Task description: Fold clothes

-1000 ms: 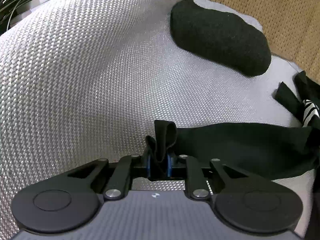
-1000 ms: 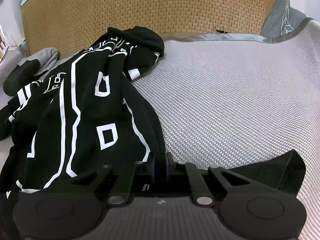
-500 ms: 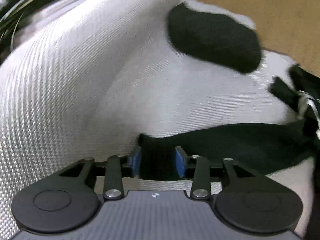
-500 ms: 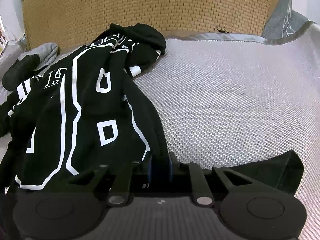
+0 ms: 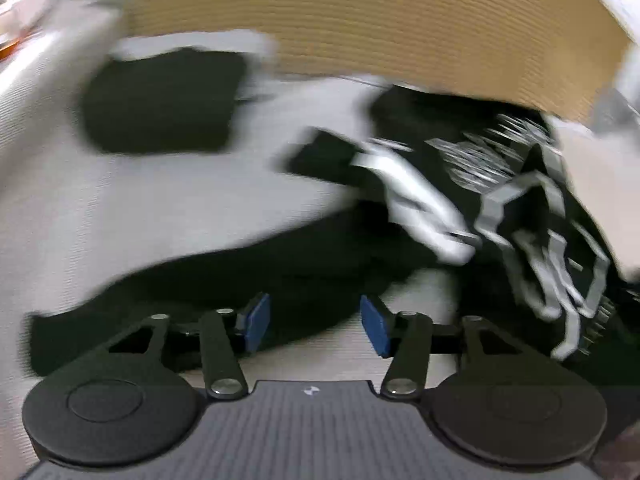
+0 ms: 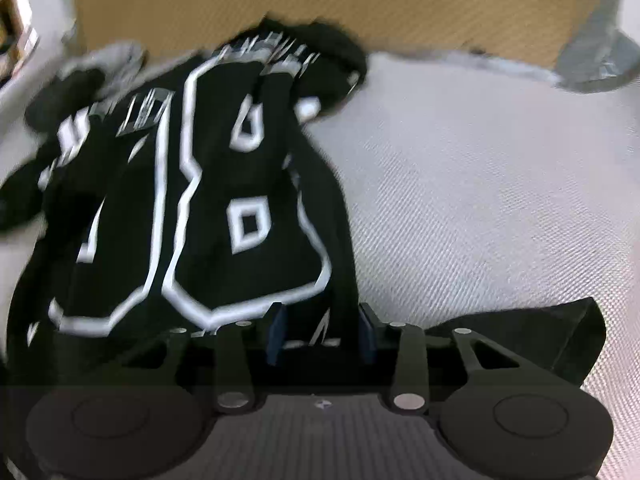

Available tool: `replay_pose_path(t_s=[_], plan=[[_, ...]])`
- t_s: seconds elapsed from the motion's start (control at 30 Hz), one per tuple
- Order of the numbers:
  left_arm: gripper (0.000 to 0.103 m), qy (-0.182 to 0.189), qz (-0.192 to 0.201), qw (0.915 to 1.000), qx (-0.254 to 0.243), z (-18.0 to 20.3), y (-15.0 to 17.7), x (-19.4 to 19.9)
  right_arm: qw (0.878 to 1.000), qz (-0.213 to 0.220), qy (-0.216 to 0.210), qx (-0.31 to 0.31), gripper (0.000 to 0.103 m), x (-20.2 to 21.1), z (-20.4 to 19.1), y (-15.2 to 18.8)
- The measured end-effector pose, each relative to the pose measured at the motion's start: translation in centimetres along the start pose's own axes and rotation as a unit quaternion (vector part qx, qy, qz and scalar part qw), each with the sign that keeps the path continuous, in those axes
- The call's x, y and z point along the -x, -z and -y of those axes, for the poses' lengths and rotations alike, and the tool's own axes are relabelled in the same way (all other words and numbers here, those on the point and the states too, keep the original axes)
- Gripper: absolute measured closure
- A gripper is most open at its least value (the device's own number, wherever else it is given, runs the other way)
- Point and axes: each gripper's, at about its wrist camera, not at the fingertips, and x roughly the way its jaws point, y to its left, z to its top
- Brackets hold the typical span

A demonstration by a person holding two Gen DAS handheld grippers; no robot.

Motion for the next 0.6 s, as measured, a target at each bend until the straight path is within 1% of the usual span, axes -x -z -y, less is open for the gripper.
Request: replay_pose_path(t_s=[0.07,0.17,0.27,0.3,0.33,0.43,0.5,0.57,0.6], plan=[[0.045,0.023,-0.007,0.9993,-0.027,3.1,-0.3,-1.3,1.0,-0.013,-0.002,0.005,0.061,0.6,-0.2,0.3],[0.045,0.048,-0.027,0.9954,-0.078,8.1,1.1,-3.4,0.999,-0.043,-0.022,0.008,0.059,1.0,-1.1,1.1],[0.043,0.075,-0.043,0.9911,-0.102,10.9,2.1,-5.0,0.998,-0.062,-0.033,0.006,0.058,1.4,-2.5,1.8],[0.043,0.077,-0.047,0.9902,-0.106,11.5,2.2,-5.3,0.997,-0.067,-0.044,0.007,0.057,1.6,-3.3,2.1],[0.043,0.073,-0.052,0.9895,-0.113,12.0,2.4,-5.7,0.996,-0.072,-0.056,0.008,0.053,1.8,-4.2,2.3],[0.042,0.052,-0.055,0.9881,-0.134,12.6,2.9,-6.9,0.99,-0.078,-0.117,0.029,0.053,2.0,-7.4,3.1],[0.039,0.042,-0.051,0.9868,-0.148,12.6,3.0,-7.3,0.991,-0.069,-0.108,0.042,0.053,1.7,-8.9,3.4],[0.038,0.037,-0.044,0.9857,-0.158,12.5,2.9,-7.4,0.992,-0.071,-0.094,0.047,0.053,1.4,-9.5,3.2],[0.038,0.031,-0.041,0.985,-0.165,12.5,2.8,-7.3,0.992,-0.071,-0.096,0.051,0.053,1.5,-9.4,3.1]])
